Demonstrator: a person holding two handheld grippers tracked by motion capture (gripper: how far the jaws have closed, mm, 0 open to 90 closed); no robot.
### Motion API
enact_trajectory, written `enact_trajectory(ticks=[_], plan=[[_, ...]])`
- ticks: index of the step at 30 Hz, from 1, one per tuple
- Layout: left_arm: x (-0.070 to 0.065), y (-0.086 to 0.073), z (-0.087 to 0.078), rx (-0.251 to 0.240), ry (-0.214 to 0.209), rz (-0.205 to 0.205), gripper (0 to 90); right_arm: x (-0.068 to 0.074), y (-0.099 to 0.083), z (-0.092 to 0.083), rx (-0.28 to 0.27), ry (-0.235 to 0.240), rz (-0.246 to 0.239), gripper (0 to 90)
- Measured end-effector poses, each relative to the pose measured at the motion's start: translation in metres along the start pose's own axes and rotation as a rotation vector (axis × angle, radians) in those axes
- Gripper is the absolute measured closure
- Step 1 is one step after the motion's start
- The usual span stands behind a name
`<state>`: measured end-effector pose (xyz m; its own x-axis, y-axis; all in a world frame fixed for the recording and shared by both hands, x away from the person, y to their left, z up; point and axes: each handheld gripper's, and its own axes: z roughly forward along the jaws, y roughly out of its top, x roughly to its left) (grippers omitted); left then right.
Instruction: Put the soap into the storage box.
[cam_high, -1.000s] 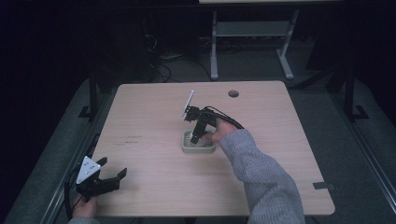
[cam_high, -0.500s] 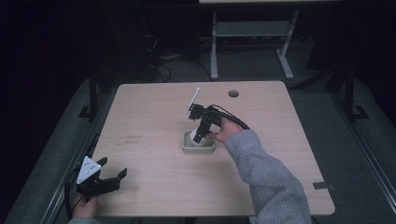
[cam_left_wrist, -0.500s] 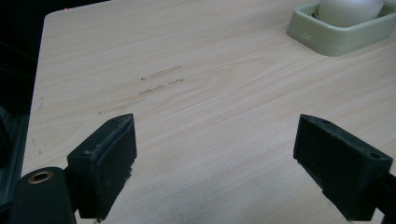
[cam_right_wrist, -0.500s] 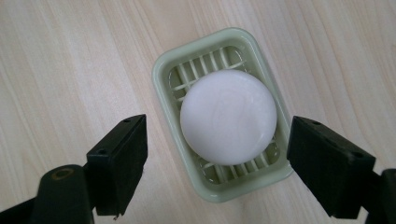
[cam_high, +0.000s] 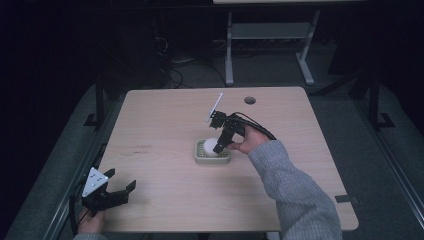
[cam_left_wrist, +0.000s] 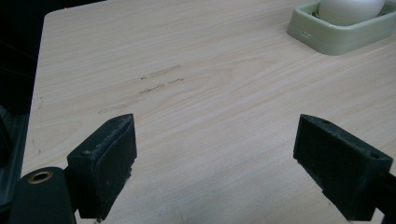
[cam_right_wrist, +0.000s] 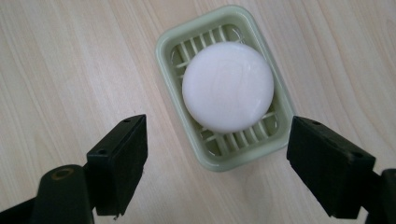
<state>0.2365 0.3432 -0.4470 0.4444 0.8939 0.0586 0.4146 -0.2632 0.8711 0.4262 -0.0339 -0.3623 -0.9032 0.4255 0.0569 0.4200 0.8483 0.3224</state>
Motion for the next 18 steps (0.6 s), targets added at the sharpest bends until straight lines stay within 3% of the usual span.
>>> enact_trajectory(ticks=[18], plan=[[-0.002, 0.000, 0.001, 0.002, -0.001, 0.002, 12.8, -0.001, -0.031, -0.006, -0.012, -0.005, 0.029, 20.1]])
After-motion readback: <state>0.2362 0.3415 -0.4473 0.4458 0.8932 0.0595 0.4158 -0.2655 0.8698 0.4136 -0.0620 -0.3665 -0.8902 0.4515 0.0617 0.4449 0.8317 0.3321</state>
